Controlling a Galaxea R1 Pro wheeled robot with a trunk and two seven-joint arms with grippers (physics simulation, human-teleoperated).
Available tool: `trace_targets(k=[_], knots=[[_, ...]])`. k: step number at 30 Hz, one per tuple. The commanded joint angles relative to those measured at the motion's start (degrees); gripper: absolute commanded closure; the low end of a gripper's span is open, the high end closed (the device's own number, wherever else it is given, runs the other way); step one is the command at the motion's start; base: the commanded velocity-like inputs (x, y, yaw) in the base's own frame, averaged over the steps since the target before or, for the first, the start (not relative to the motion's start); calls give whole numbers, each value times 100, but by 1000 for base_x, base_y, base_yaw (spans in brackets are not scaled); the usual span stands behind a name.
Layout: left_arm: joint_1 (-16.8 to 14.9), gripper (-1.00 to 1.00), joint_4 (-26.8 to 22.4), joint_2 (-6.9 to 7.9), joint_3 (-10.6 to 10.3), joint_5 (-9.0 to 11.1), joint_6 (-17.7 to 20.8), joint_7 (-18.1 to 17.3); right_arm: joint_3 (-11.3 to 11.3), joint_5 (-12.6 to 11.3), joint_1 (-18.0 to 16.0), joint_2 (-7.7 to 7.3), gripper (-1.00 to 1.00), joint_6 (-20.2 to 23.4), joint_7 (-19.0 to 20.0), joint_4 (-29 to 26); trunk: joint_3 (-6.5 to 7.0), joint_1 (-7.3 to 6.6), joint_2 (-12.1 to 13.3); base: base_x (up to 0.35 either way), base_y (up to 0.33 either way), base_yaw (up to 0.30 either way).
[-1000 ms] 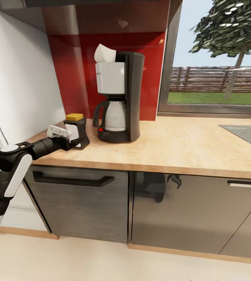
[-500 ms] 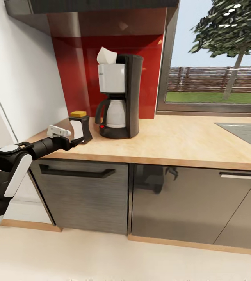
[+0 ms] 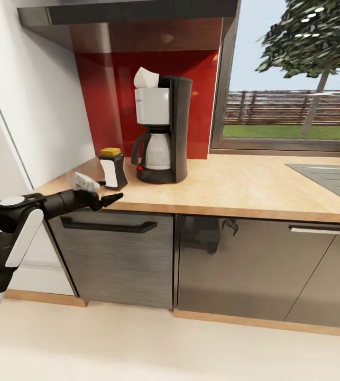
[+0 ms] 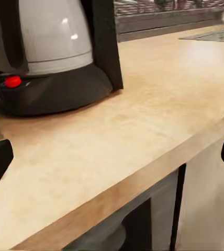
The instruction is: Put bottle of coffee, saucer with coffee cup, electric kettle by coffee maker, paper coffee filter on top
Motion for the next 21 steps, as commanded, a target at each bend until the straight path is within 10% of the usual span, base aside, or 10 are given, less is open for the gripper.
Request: trace_targets(k=[1, 5, 7, 14, 21], knots=[[-5, -100, -1, 2, -4, 32, 34, -205, 14, -40, -7, 3, -100, -31, 37, 18, -6, -1, -3, -6, 0, 0], [-5, -100, 14, -52, -23, 228, 32, -1231, 20, -40, -7, 12, -100, -28, 36, 18, -6, -1, -3, -2, 0, 0], [-2, -100, 25, -105, -97, 647, 22, -1479, 21, -39, -7, 14, -100, -26, 36, 18, -6, -1, -3, 0, 0, 0], [348, -100, 36, -132, -1335, 1005, -19, -1709, 14, -39, -7, 9, -100, -26, 29, 18, -6, -1, -3, 0, 0, 0], [1961, -100, 554, -108, -1582, 1050, -1071, -2333, 13, -44, -7, 7, -100, -27, 28, 18, -6, -1, -3, 0, 0, 0]])
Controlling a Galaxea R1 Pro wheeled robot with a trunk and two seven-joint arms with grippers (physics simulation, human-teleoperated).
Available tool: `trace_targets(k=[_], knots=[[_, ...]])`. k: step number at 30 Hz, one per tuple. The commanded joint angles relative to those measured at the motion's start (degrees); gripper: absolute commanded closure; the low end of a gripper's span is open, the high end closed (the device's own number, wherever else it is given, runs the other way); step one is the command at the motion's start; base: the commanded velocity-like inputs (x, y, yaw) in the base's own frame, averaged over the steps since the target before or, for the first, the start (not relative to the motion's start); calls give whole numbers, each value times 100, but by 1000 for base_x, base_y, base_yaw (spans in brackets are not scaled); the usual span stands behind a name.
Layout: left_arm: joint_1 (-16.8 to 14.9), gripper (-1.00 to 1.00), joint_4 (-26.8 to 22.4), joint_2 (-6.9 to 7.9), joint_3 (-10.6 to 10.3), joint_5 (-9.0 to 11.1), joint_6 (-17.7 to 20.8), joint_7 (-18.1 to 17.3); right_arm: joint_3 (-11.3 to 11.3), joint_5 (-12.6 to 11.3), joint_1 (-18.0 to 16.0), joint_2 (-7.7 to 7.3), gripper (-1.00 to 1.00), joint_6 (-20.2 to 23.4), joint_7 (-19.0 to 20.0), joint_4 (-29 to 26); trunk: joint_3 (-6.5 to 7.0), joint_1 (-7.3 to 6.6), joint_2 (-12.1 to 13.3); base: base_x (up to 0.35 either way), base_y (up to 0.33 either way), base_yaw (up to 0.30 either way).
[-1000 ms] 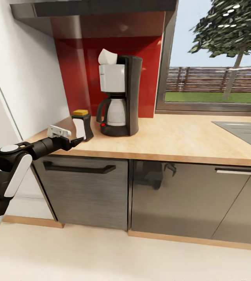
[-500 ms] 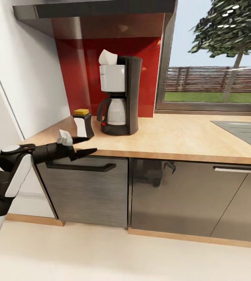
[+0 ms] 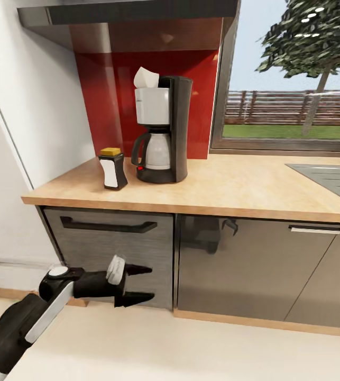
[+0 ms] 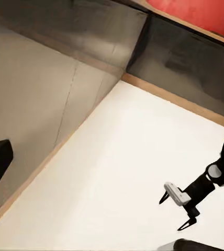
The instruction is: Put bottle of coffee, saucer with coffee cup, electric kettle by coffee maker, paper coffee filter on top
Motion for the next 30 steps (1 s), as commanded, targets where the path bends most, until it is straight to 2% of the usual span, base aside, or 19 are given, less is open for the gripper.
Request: trace_targets(k=[1, 2, 3, 5, 7, 8, 9, 10, 12, 14, 15, 17, 19, 21, 23, 26, 30], knots=[[261, -100, 365, 17, -20, 57, -340, -156, 10, -45, -7, 2, -100, -33, 37, 18, -5, -1, -3, 0, 0, 0], [461, -100, 820, 24, -25, 58, -707, -400, 8, -55, -7, 2, -100, -34, 37, 18, -5, -1, -3, 0, 0, 0], [536, -100, 1073, 27, -27, 58, -889, -542, 6, -64, -9, 2, -100, -35, 37, 18, -5, -1, -3, 0, 0, 0], [714, -100, 2263, 28, -35, 59, -1658, -1158, 0, -148, -9, 2, -100, -35, 37, 13, -5, -1, -3, 0, 0, 0], [759, -100, 2894, 25, -36, 62, -2029, -1435, -5, -213, -10, 2, -100, -36, 37, 7, -5, -1, -3, 0, 0, 0], [787, -100, 3505, 18, -40, 64, -2359, -1653, -14, -283, -9, 2, -100, -36, 41, -2, -5, -1, -3, 0, 0, 0], [797, -100, 3806, 10, -43, 65, -2515, -1733, -23, -327, -10, 2, -100, -37, 42, -8, -5, -1, -3, 0, 0, 0], [812, -100, 4400, -31, -49, 66, -2807, -1849, -45, -436, -21, 7, -100, -37, 43, -19, -5, -1, -3, 0, 0, 0], [827, -100, 5570, -229, -37, 70, -3393, -1966, -82, -775, -55, 14, -100, -37, 45, -143, -5, -1, -3, 0, 0, 0], [833, -100, 6694, -420, 21, 78, -4042, -1997, -94, -1414, -74, 14, -100, -30, 41, -491, -5, -1, -3, 0, 0, 0], [834, -100, 6903, -446, 57, 80, -4169, -2000, -96, -1559, -76, 13, -100, -28, 41, -568, -5, -1, -3, 0, 0, 0], [836, -100, 7589, -490, 364, 107, -4483, -1994, -100, -1944, -82, 12, -100, -23, 26, -771, -5, -1, -3, 0, 0, 0], [893, -100, 7957, -496, 659, 186, -4624, -1766, -101, -2113, -85, 14, -100, -26, 19, -848, -5, -1, -3, 0, 0, 0], [1036, -100, 8099, -503, 788, 225, -4682, -1271, -94, -2184, -86, 22, -100, -26, 29, -877, -5, -1, -3, 0, 0, 0], [1089, -100, 8146, -510, 837, 242, -4702, -947, -89, -2210, -86, 25, -100, -23, 29, -882, -5, -1, -3, 0, 0, 0], [1131, -100, 8182, -529, 875, 256, -4711, -637, -85, -2234, -86, 26, -100, -21, 31, -878, -5, -1, -3, 0, 0, 0], [1141, -100, 8198, -541, 883, 260, -4713, -403, -84, -2240, -86, 26, -100, -20, 29, -878, -5, -1, -3, 0, 0, 0]])
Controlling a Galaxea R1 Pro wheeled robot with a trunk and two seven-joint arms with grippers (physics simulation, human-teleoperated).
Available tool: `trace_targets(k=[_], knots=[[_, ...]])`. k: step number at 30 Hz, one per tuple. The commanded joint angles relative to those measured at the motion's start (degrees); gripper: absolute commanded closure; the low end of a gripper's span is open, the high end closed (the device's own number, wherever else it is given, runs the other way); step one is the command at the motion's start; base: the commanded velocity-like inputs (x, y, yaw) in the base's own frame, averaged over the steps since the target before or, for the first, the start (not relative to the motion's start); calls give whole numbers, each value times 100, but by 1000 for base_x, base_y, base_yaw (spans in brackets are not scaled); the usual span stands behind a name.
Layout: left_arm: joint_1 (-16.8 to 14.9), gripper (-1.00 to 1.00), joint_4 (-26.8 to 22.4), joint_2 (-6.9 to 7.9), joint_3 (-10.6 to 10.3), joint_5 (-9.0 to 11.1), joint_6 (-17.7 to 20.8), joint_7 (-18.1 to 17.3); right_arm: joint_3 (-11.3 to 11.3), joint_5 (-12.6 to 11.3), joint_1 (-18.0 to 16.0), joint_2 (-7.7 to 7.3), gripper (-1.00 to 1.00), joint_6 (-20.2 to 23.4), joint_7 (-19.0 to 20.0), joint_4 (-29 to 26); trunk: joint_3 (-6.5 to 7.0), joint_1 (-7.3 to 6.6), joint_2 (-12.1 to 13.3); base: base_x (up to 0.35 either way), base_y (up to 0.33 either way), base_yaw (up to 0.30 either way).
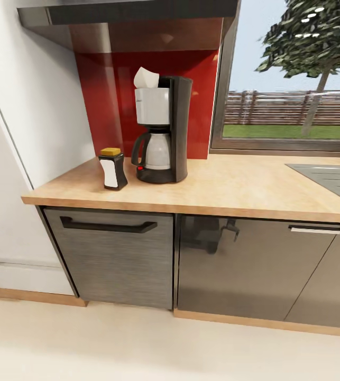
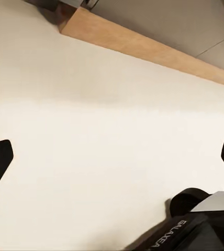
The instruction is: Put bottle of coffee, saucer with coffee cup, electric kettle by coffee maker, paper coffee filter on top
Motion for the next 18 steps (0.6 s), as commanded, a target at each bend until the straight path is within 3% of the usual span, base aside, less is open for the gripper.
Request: trace_targets(k=[1, 6, 11, 18], knots=[[-2, -100, 4, -6, -52, 43, -31, 124, 18, -62, -3, -4, -100, -11, 44, 3, -5, -1, -2, 0, 0, 0], [1, -100, -49, -168, -13, 47, -37, 274, 21, -47, 14, 158, -100, -16, 61, 114, -5, -1, -2, 0, 0, 0], [1, -100, -49, -328, -13, 47, -37, 274, 21, -47, 14, 162, -100, -16, 61, 114, -5, -1, -2, 0, 0, 0], [1, -100, -49, -332, -13, 47, -37, 274, 21, -47, 14, 162, -100, -16, 61, 114, -5, -1, -2, 0, 0, 0]])
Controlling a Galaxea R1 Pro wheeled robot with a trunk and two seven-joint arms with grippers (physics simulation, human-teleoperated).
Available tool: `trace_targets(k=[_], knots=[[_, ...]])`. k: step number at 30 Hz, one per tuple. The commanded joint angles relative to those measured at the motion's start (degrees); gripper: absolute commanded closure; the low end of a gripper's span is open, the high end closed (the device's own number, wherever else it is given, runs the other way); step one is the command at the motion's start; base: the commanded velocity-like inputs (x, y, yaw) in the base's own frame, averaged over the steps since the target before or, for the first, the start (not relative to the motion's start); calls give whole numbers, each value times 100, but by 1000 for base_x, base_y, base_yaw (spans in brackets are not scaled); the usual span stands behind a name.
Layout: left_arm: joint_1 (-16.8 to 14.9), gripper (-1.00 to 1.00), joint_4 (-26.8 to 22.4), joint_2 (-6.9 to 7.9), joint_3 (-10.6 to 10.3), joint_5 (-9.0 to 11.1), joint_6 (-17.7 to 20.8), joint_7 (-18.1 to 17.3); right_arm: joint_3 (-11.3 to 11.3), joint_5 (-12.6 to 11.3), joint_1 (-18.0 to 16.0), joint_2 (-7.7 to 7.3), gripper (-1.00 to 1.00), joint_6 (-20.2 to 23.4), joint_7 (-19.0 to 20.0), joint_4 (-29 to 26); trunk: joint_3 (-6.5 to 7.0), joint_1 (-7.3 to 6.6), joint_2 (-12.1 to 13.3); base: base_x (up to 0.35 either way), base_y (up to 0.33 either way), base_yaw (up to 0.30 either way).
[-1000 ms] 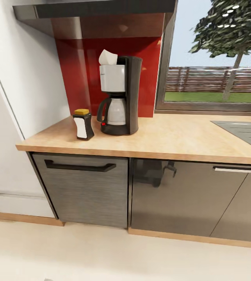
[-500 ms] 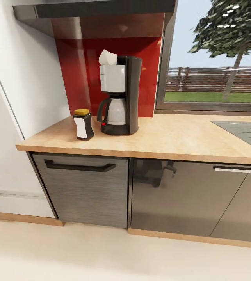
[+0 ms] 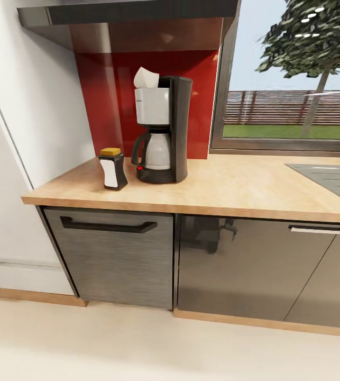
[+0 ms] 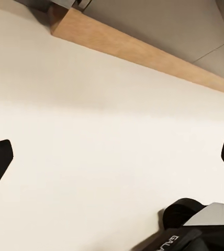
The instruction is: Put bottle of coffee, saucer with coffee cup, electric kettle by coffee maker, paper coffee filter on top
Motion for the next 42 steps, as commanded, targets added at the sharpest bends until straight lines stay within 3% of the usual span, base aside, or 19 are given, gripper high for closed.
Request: trace_targets(k=[1, 4, 8, 9, 12, 14, 17, 31, 37, 42], knots=[[-3, -100, 2, 1, -48, 42, -30, -8, 20, -62, -3, -2, -100, -11, 44, 3, -5, -1, -2, 0, 0, 0], [-3, -100, 2, 1, -48, 42, -30, -8, 20, -62, -3, -2, -100, -11, 44, 3, -5, -1, -2, 0, 0, 0], [-3, -100, -45, 75, 101, 70, -34, -138, 4, -90, -14, -104, -100, -17, 38, -115, -5, -1, -2, 0, 0, 0], [-3, -100, -46, 91, 564, 74, -34, -253, -5, -102, -16, -119, -100, -22, 19, -129, -5, -1, -2, 0, 0, 0], [-3, -100, -40, 121, 623, 78, -29, -223, -3, -104, -16, -116, -100, -18, 20, -127, -5, -1, -2, 0, 0, 0], [-3, -100, -41, 229, 797, 81, -27, 4, -7, -104, -15, -114, -100, -19, 21, -132, -5, -1, -2, 0, 0, 0], [-3, -100, -49, 277, 925, 77, -31, 314, -25, -112, -16, -117, -100, -21, 20, -134, -5, -1, -2, 0, 0, -7], [-3, -100, -55, 292, 1013, 74, -34, 868, -43, -130, -16, -120, -100, -23, 10, -135, -5, -1, -2, 0, 0, -215], [-3, -100, -62, 147, 995, 59, -42, 1455, -44, -152, -18, -127, -100, -25, 10, -135, -5, -1, -2, 0, 0, -278], [-3, -100, -63, 128, 988, 57, -43, 1503, -43, -344, -18, -128, -100, -23, 8, -135, -5, -1, -2, 63, -37, -247]])
